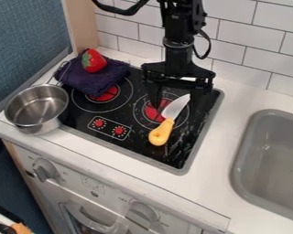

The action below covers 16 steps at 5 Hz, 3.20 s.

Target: Move the silver pan between the knife and purple cloth

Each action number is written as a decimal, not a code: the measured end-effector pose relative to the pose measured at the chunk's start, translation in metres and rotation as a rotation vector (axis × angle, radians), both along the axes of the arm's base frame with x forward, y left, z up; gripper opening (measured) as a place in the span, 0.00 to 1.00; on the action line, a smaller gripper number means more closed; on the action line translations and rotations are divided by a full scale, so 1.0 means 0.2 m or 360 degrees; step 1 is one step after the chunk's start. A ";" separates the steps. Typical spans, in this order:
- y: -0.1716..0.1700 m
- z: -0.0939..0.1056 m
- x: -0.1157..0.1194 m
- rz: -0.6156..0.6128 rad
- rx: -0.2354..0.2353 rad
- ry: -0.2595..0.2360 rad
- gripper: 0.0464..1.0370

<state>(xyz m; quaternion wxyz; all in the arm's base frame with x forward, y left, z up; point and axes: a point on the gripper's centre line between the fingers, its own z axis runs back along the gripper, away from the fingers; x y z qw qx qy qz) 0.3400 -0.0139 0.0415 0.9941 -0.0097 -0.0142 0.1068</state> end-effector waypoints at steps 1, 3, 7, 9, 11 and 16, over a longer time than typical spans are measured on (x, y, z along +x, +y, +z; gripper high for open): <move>0.00 -0.05 -0.02 -0.0015 0.0006 0.0051 0.96; 0.16 0.01 -0.15 -0.0330 0.0141 0.0086 0.96; 0.79 0.23 -0.34 -0.1053 0.0241 0.0500 0.96; 1.01 0.15 -0.43 -0.1317 0.0284 0.0431 0.96; 1.13 0.09 -0.44 -0.1383 0.0318 0.0198 0.96; 1.17 -0.08 -0.40 -0.1299 0.0201 0.0249 0.96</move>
